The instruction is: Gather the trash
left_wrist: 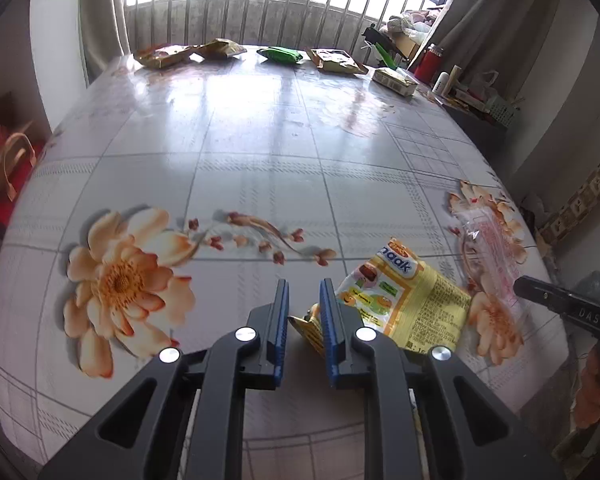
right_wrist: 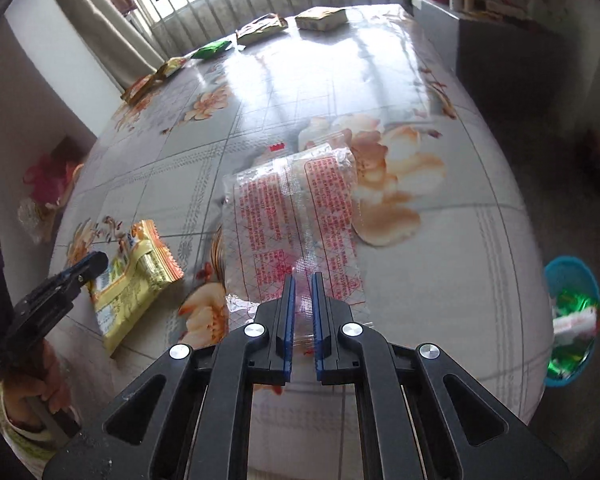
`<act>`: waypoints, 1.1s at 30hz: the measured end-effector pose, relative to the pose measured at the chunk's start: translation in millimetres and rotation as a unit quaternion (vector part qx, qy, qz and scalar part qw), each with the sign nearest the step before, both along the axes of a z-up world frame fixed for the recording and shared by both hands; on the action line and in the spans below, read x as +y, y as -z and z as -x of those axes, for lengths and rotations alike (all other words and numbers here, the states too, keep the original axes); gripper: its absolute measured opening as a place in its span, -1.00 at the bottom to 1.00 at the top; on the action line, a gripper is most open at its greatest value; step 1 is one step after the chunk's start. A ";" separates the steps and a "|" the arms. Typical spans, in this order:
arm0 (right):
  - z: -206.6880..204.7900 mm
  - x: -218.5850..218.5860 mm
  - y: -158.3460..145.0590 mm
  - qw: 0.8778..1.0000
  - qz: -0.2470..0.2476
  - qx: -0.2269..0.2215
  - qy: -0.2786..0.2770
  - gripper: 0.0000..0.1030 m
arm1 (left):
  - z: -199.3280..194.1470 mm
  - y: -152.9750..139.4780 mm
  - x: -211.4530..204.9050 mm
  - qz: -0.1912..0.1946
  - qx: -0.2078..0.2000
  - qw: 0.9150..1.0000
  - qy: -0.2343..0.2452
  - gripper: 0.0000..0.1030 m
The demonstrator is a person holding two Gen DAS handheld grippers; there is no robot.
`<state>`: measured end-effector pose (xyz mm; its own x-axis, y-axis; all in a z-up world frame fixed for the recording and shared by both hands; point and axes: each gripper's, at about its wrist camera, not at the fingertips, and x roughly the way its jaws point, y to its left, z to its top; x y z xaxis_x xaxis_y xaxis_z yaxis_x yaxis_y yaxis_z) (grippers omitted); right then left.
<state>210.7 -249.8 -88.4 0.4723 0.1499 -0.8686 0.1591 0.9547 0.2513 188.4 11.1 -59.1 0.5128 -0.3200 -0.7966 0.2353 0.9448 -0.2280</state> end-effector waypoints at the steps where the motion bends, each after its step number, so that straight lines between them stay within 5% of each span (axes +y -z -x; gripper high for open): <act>1: 7.2 -1.3 -2.6 1.000 -0.008 -0.011 0.006 -0.74 | 4.8 -0.2 0.3 0.013 0.007 1.000 0.000 -0.69; 8: 35.3 -10.7 -25.1 0.997 -0.021 -0.070 0.031 -0.12 | 34.6 -0.8 -1.3 0.066 0.043 0.997 0.016 -0.54; 13: 66.5 -12.1 -51.5 0.990 -0.019 -0.133 0.043 -0.09 | 41.4 -1.0 -3.8 0.055 0.030 0.998 0.018 -0.50; 17: 81.3 9.0 -49.4 0.988 -0.067 -0.138 0.001 -0.51 | 39.5 -0.3 -6.8 0.045 0.026 0.998 0.020 -0.50; 22: 68.2 57.5 -11.7 0.989 -0.117 -0.077 -0.057 -0.79 | 42.3 -0.5 -10.9 0.040 0.026 0.998 0.029 -0.50; 33: 45.4 73.9 20.6 0.989 -0.128 -0.034 -0.067 -0.98 | 46.2 9.4 2.1 0.168 0.116 0.975 0.083 -0.34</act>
